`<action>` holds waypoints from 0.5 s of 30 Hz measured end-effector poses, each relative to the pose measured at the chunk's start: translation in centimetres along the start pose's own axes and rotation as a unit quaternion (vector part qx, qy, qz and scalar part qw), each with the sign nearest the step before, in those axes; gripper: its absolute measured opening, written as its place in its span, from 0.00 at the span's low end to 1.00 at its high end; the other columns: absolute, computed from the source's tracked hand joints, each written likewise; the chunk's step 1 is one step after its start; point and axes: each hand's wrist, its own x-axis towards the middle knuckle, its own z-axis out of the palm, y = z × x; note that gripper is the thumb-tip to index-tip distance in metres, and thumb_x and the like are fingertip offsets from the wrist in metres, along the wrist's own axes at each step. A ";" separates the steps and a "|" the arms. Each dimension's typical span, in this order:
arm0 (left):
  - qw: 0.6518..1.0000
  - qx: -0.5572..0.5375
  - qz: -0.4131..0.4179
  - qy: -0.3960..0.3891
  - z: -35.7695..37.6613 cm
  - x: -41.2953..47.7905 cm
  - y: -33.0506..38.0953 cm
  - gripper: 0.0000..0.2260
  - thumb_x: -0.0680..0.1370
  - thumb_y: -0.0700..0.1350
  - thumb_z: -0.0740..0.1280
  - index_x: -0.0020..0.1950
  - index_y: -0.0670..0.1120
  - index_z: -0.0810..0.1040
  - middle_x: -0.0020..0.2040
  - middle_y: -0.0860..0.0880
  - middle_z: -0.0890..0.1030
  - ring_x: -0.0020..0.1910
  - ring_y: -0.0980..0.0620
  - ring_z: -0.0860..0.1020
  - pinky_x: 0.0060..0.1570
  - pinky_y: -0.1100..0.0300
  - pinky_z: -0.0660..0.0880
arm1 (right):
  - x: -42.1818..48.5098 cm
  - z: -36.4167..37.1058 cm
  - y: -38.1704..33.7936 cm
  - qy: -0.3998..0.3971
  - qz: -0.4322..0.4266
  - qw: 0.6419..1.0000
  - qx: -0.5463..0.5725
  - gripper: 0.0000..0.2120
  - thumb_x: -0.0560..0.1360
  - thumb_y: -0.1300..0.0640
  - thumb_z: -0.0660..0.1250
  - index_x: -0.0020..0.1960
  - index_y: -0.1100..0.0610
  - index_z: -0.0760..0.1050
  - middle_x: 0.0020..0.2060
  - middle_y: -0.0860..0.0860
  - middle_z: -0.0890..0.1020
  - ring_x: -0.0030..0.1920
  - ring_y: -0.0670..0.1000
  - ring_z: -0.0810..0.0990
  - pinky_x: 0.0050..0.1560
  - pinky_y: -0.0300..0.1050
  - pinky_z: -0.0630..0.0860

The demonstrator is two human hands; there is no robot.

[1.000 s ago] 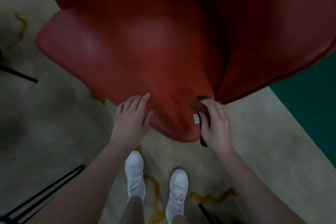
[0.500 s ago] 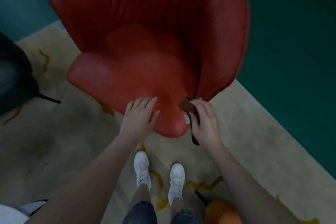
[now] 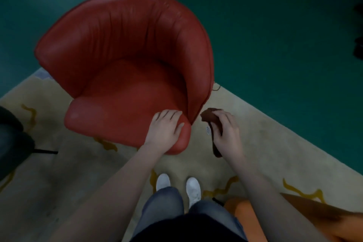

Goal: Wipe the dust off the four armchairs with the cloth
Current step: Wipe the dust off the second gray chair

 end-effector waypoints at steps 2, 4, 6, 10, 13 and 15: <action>0.999 -0.012 0.024 -0.017 -0.9 0.3 1.1 0.25 0.79 0.55 0.52 0.66 0.44 0.77 0.62 0.48 0.80 0.61 0.46 0.77 0.60 0.50 0.71 | -0.3 -1.5 -0.4 0.017 0.024 1.000 -0.005 0.13 0.75 0.67 0.67 0.60 0.63 0.76 0.56 0.58 0.79 0.57 0.60 0.76 0.62 0.51 0.71; 0.999 -0.021 0.046 -0.012 -1.3 0.8 2.1 0.22 0.80 0.53 0.56 0.68 0.44 0.76 0.65 0.48 0.78 0.63 0.47 0.76 0.61 0.50 0.70 | -0.6 -2.9 -0.4 0.041 0.046 0.998 -0.001 0.13 0.76 0.68 0.67 0.60 0.64 0.76 0.56 0.59 0.79 0.57 0.60 0.77 0.62 0.53 0.72; 0.997 -0.026 0.068 -0.015 -1.4 1.5 3.0 0.19 0.81 0.50 0.62 0.70 0.45 0.74 0.67 0.48 0.77 0.66 0.47 0.74 0.63 0.51 0.68 | -0.7 -4.5 -0.3 0.058 0.066 0.996 0.000 0.13 0.77 0.67 0.66 0.61 0.63 0.76 0.57 0.58 0.79 0.59 0.60 0.77 0.63 0.51 0.72; 0.994 -0.009 0.097 -0.043 -1.7 3.2 5.7 0.19 0.81 0.50 0.63 0.71 0.45 0.72 0.69 0.49 0.75 0.68 0.48 0.71 0.64 0.52 0.66 | -0.5 -7.2 1.2 0.088 0.092 0.992 -0.023 0.13 0.76 0.67 0.66 0.61 0.63 0.76 0.56 0.57 0.79 0.58 0.59 0.77 0.61 0.49 0.71; 0.992 0.003 0.112 -0.061 -1.7 5.1 8.0 0.22 0.82 0.52 0.61 0.74 0.46 0.69 0.72 0.50 0.71 0.71 0.48 0.68 0.67 0.52 0.63 | 0.4 -9.2 3.0 0.103 0.106 0.989 -0.022 0.13 0.77 0.66 0.66 0.61 0.63 0.76 0.56 0.57 0.80 0.58 0.58 0.77 0.60 0.46 0.71; 0.991 0.012 0.117 -0.062 -1.5 6.5 9.3 0.23 0.82 0.54 0.60 0.76 0.47 0.66 0.74 0.50 0.68 0.72 0.49 0.66 0.68 0.53 0.62 | 1.3 -10.3 4.5 0.111 0.112 0.987 -0.016 0.13 0.77 0.65 0.66 0.61 0.62 0.76 0.56 0.57 0.80 0.57 0.58 0.77 0.59 0.45 0.71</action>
